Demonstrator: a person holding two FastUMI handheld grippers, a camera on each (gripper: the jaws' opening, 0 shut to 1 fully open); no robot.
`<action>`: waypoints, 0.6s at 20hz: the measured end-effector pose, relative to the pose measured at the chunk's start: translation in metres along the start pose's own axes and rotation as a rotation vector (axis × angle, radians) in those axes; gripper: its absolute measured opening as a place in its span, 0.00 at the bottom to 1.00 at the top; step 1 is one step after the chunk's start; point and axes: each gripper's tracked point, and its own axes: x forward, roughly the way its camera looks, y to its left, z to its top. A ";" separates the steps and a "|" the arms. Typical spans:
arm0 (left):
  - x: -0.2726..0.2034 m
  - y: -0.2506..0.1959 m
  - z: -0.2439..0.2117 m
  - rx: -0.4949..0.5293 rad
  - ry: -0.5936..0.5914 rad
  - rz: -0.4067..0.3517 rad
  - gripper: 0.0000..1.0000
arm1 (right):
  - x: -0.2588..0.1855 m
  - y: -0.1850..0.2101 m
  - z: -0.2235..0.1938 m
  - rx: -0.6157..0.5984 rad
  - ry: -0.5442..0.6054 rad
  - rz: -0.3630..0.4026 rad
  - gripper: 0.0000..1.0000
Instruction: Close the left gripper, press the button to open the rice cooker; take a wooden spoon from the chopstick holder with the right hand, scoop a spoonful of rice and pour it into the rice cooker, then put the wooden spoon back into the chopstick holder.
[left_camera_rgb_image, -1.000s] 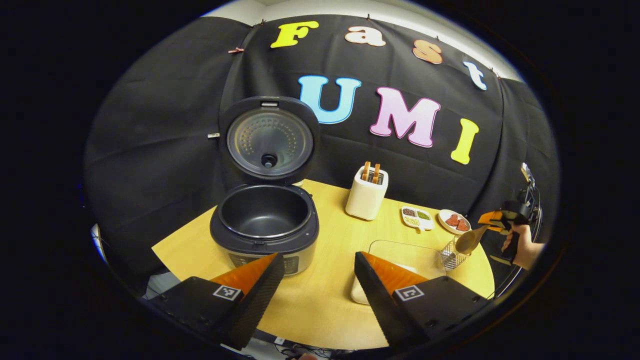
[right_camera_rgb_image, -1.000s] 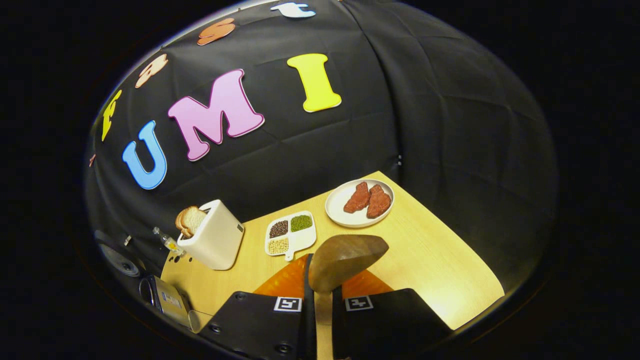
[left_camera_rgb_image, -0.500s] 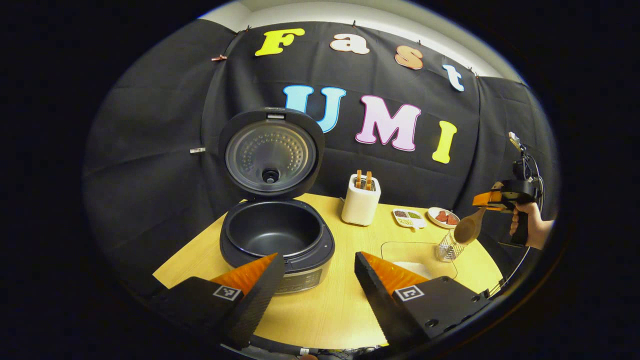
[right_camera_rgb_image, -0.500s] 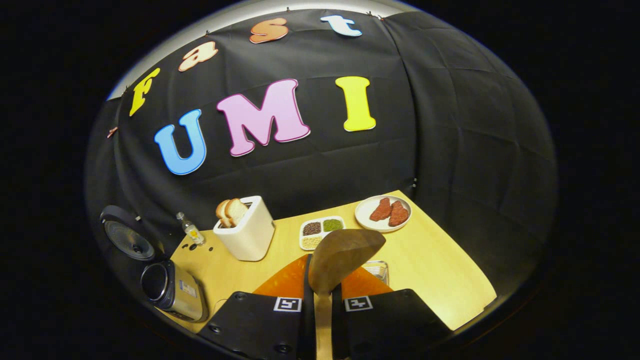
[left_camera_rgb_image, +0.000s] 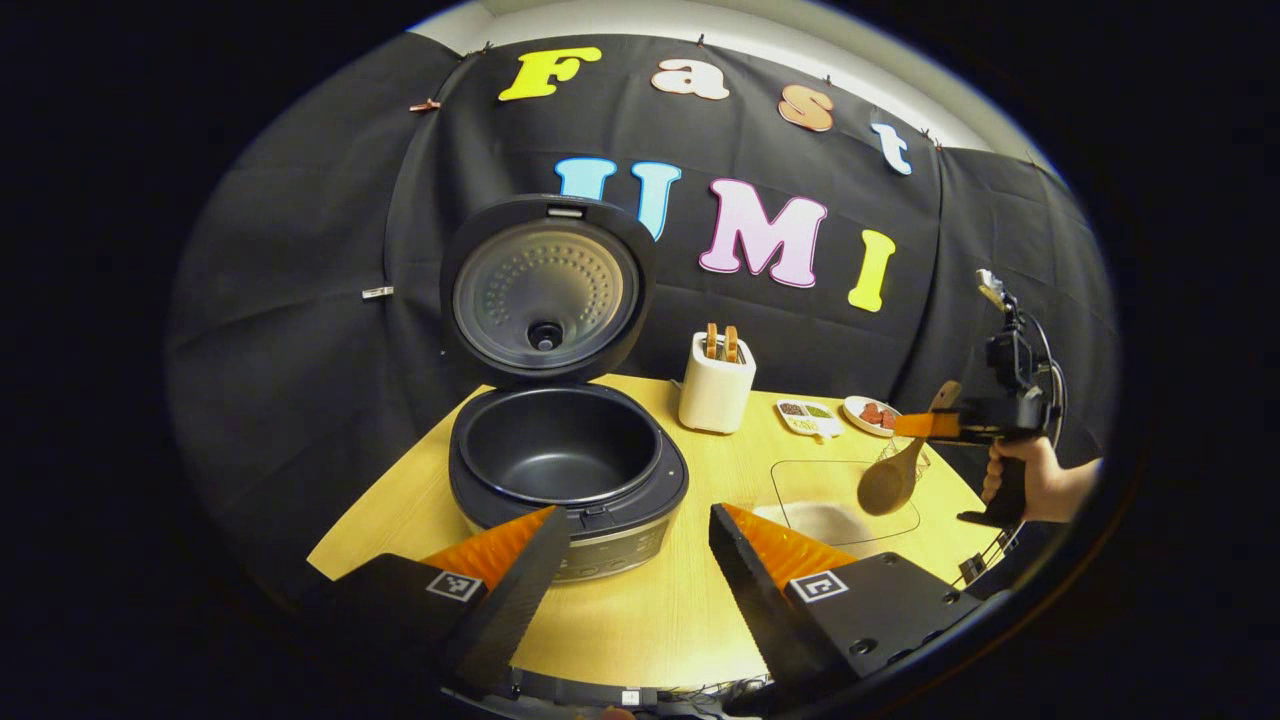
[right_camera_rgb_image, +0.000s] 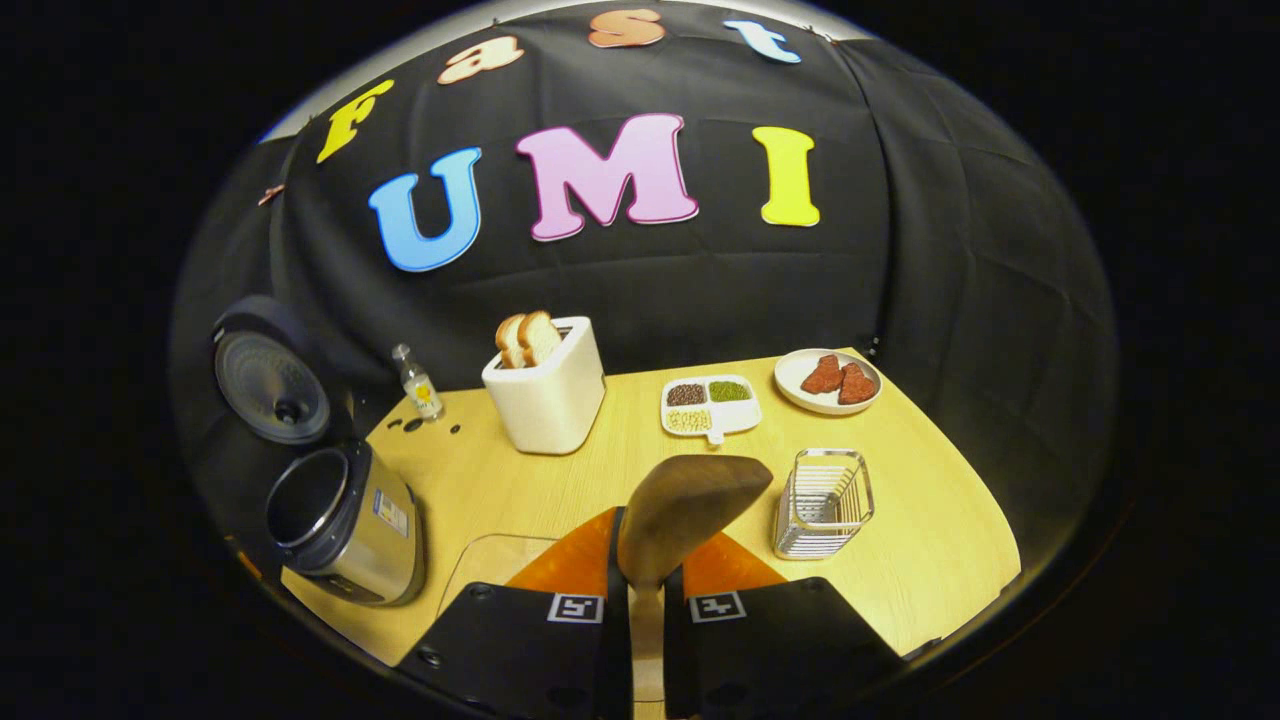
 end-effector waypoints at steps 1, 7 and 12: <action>0.000 0.002 -0.002 0.006 0.006 -0.002 0.96 | 0.004 0.003 -0.013 -0.026 0.014 -0.002 0.17; 0.000 0.016 -0.008 0.016 0.032 -0.003 0.96 | 0.012 0.015 -0.034 -0.071 -0.003 -0.032 0.17; 0.002 0.024 -0.010 -0.007 0.032 0.012 0.96 | 0.005 0.054 -0.060 -0.055 0.052 0.020 0.17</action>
